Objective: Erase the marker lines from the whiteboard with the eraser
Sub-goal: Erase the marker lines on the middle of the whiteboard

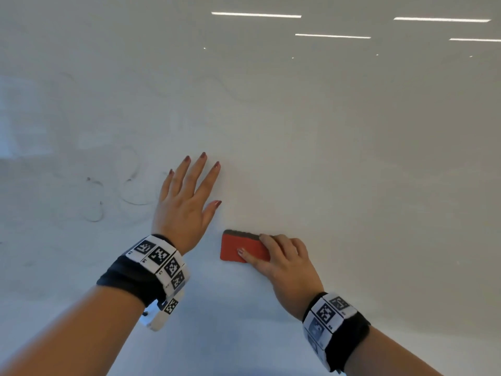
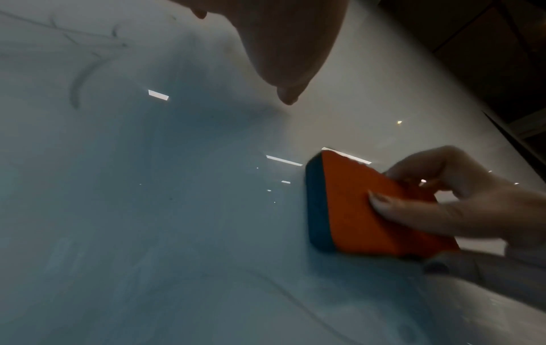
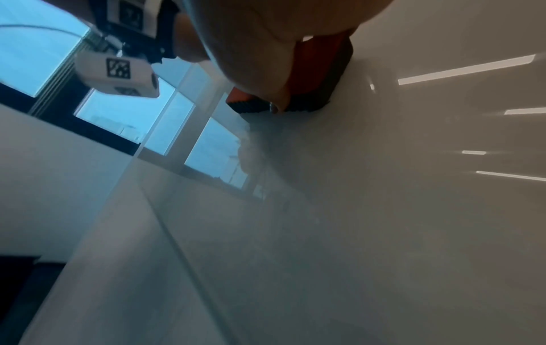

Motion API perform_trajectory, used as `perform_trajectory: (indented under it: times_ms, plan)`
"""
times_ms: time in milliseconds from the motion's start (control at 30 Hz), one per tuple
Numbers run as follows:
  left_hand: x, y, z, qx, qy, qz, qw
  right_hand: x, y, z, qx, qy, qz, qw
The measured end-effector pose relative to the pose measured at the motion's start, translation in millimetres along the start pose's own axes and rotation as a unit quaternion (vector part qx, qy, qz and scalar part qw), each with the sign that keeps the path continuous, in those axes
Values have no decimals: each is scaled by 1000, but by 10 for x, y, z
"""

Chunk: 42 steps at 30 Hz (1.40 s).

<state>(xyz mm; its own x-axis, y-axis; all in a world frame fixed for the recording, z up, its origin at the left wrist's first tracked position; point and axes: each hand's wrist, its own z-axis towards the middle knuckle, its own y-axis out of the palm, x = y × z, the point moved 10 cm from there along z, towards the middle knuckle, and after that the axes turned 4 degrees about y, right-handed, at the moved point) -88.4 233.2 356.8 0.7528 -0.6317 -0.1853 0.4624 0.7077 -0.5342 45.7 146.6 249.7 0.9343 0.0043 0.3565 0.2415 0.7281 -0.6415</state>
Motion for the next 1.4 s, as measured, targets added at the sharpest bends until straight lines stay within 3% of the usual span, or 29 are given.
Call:
perform_trajectory:
  times_ms: [267,333,433,500,800,1000,1167,1267,1400]
  plan:
    - [58,141,-49,-12,-3,-3,1000,-69,436,-584,-92,-94,-59,990]
    - [55,142,-42,-11,-2,-4,1000,94,342,-613,-65,-71,-52,994]
    - [52,135,-43,-2,-2,-8,1000,441,-4,-421,26,38,-16,999]
    - [59,132,-44,2,0,-10,1000,453,-177,-209,66,69,2,995]
    - [71,133,-50,0,-3,-8,1000,-644,178,292,-49,-100,-26,993]
    - [53,136,-59,-8,2,-14,1000,-646,405,-42,-70,-147,-55,985]
    - [41,134,-49,-6,2,-7,1000,-245,303,-203,-49,-84,-45,994]
    - [45,123,-42,4,4,-13,1000,100,-1,-80,16,9,-18,1000]
    - [45,91,-42,18,6,-14,1000,632,-590,296,113,136,16,984]
